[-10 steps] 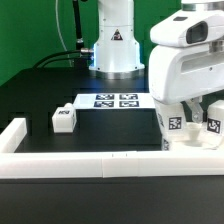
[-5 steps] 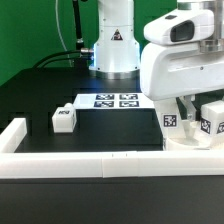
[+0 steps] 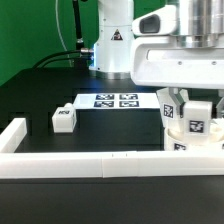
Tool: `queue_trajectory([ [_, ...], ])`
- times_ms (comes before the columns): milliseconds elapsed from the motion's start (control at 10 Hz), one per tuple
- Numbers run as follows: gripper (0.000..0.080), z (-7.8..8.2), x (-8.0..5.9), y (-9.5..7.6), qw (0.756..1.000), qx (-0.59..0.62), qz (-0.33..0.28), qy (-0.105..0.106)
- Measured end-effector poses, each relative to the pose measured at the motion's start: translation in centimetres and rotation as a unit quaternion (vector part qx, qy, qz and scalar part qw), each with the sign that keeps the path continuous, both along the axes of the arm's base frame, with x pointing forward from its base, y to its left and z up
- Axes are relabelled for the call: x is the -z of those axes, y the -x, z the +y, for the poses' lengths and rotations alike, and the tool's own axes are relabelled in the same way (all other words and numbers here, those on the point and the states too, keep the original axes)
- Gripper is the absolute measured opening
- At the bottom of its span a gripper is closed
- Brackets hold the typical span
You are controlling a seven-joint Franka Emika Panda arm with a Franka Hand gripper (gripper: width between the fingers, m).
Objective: Assemble stool
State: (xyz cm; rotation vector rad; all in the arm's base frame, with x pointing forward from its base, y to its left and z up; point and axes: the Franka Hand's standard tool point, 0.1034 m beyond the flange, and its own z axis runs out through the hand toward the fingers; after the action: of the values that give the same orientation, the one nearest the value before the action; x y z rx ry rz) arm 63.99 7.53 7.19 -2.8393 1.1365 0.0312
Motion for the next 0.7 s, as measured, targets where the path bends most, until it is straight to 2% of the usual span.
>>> queue_trajectory([
  [500,0.0353,-0.12,0.32,0.46,0.983,0.182,0.021,0.004],
  [600,0.0531,-0.07,0.32,0.47,0.980,0.197,0.022,0.004],
  [700,0.0629,-0.06,0.32,0.46,0.979,0.201,0.022,0.003],
])
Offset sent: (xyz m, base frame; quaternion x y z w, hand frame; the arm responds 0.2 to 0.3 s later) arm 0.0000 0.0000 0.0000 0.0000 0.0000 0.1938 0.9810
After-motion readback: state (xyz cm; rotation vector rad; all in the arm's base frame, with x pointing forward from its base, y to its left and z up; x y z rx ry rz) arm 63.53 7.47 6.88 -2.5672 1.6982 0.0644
